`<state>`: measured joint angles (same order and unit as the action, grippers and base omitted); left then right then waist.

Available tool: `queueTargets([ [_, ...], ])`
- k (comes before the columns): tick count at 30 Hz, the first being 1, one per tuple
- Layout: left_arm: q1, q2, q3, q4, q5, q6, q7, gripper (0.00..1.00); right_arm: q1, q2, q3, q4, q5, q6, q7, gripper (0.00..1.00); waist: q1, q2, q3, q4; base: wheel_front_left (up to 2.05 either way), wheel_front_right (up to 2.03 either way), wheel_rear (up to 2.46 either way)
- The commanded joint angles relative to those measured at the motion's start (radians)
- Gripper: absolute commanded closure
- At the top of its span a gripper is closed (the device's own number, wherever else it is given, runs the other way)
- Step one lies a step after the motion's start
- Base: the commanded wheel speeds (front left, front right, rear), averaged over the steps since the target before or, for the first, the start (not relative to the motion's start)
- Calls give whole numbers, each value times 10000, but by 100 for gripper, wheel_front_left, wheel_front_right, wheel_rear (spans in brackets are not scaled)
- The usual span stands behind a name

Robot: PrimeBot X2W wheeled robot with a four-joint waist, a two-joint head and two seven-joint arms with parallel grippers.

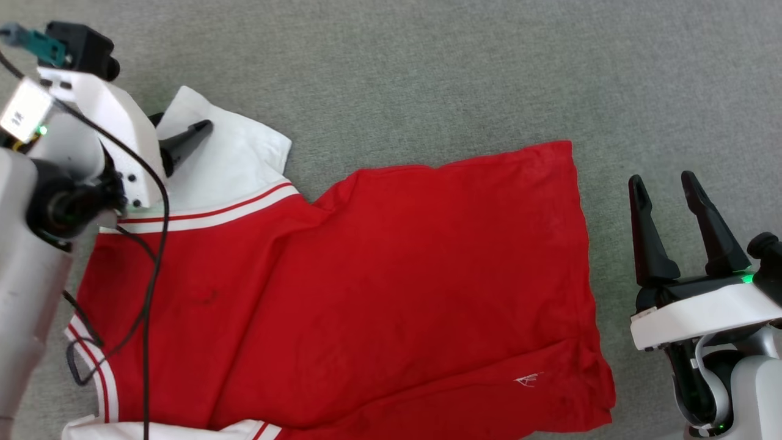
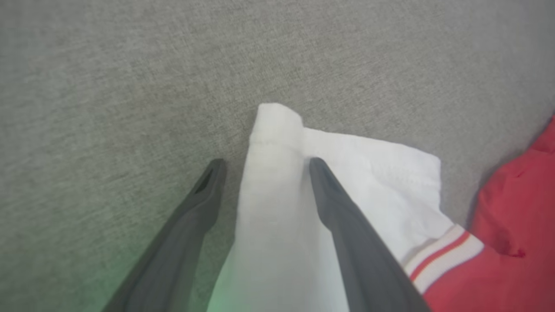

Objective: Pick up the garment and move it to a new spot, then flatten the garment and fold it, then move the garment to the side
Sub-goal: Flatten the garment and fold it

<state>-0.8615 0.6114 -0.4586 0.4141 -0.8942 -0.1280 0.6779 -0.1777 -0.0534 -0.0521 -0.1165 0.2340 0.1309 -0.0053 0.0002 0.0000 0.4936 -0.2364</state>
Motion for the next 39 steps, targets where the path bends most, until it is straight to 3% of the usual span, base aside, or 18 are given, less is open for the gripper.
queueTargets([
  [1, 140, -36, -218, 238, -147, -7, 481, 0, -129, 44, -7, 94, 163, -5, -53, 0, -2, 0, 98, -81, 0, 0, 0],
  [2, 204, -65, -324, 349, -292, -2, 921, 0, -132, 43, -22, 196, 288, -5, -44, 0, -2, 0, 116, -93, 0, 0, 0],
  [3, 241, -72, -393, 406, -387, 48, 1228, 14, -163, 41, -35, 282, 387, -5, -41, 0, -2, 0, 142, -108, 0, 0, 0],
  [4, 224, -67, -455, 424, -398, 105, 1436, 57, -214, 41, -57, 384, 488, -5, -18, 0, -2, 0, 171, -119, 0, 0, 0],
  [5, 217, -64, -506, 421, -389, 162, 1579, 87, -260, 41, -82, 475, 563, -5, 6, 0, -2, 0, 192, -119, 0, 0, 0],
  [6, 206, -72, -561, 419, -383, 210, 1698, 100, -300, 42, -102, 571, 653, -5, 25, 0, -2, 0, 212, -112, 0, 0, 0],
  [14, -44, -221, -299, 242, -275, 346, 912, 100, -1172, -237, -60, 1589, 1586, -5, 1056, 0, -2, 0, 151, 77, 0, 0, 0],
  [25, -236, -294, -62, -646, -194, 159, -351, 100, -3051, -2211, 1045, 2869, 3046, -5, 5041, 0, -2, 0, 46, 1022, 0, 0, 0],
  [34, -167, -250, -137, -1359, -112, 131, -598, 100, -3578, -2711, 2254, 3391, 3125, -1, 7415, 0, -2, 0, 350, 1584, 0, 0, 0],
  [35, -91, -217, -137, -1484, -35, 118, -800, 100, -3397, -2692, 2657, 3743, 3129, 14, 8270, 33, -2, 0, 398, 1680, 0, 0, 0],
  [37, -49, -170, -126, -1547, 15, 95, -1000, 100, -3388, -2692, 2699, 3721, 3033, 17, 8597, 100, -2, 0, 440, 1726, 0, 0, 0],
  [39, -23, -130, -118, -1554, 31, 91, -1057, 100, -3435, -2721, 2620, 3663, 2989, 15, 8576, 100, -2, 0, 432, 1729, 0, 0, 0],
])
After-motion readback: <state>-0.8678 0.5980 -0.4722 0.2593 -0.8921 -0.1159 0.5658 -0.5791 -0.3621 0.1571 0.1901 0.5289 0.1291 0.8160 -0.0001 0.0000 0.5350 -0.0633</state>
